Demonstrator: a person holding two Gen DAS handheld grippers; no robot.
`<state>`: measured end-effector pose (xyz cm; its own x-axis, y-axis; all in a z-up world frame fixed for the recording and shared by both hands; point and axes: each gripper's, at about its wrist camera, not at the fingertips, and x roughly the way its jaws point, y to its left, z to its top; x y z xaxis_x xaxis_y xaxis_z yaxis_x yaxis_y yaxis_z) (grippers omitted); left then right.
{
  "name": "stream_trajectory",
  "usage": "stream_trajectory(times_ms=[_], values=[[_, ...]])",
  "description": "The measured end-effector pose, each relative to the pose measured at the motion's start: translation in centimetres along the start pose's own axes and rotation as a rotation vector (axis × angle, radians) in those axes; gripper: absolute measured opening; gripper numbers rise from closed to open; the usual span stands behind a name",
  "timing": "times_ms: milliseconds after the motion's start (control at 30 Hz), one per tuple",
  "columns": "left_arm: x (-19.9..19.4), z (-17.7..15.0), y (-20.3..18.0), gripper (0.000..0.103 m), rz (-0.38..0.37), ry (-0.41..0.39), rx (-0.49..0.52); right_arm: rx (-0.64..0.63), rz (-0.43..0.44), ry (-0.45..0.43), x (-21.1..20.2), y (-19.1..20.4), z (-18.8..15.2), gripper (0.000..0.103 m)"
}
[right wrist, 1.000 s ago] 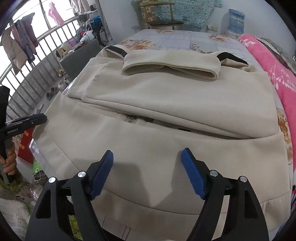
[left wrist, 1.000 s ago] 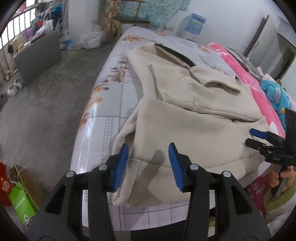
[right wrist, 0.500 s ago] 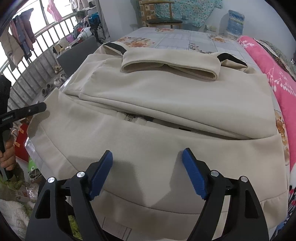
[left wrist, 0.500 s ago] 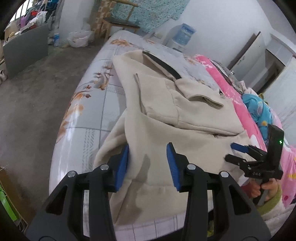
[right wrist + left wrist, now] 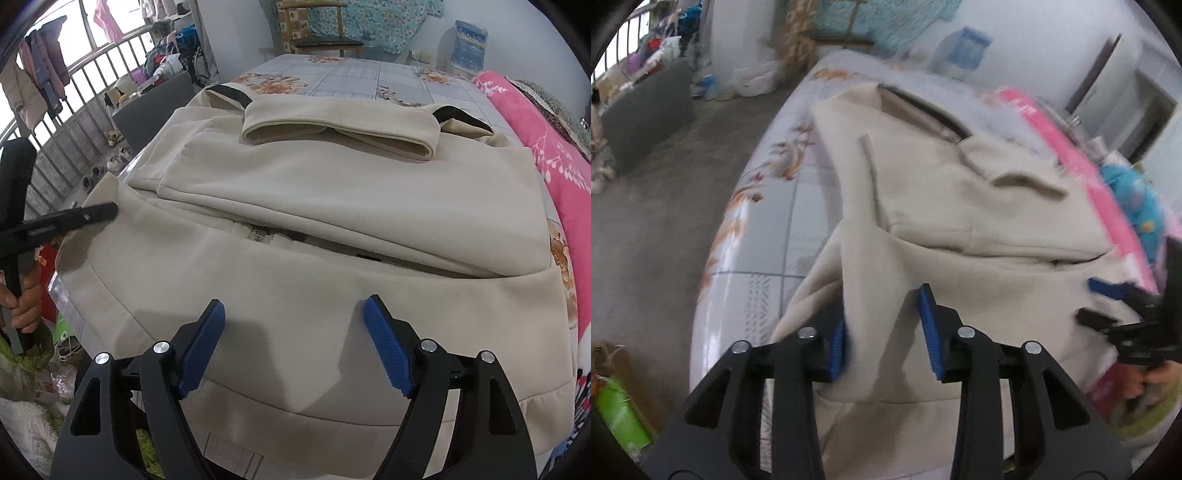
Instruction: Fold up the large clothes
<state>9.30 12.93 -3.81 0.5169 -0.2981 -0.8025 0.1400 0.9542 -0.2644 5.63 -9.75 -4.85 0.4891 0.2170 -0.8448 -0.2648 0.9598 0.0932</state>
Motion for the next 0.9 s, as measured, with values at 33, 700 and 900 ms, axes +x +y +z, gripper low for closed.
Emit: stream_trajectory(times_ms=[33, 700, 900], values=[[0.0, 0.1, -0.4, 0.032, 0.026, 0.004, 0.012, 0.001, 0.001, -0.001, 0.0, 0.0, 0.0, 0.076], [0.2, -0.5, -5.4, 0.017, 0.365, 0.019, 0.204, 0.073, -0.159, -0.015, -2.3, -4.0, -1.3, 0.076], [0.4, -0.5, -5.5, 0.017, 0.377, 0.022, 0.206, 0.083, -0.158, 0.021, -1.2, -4.4, -1.7, 0.086]])
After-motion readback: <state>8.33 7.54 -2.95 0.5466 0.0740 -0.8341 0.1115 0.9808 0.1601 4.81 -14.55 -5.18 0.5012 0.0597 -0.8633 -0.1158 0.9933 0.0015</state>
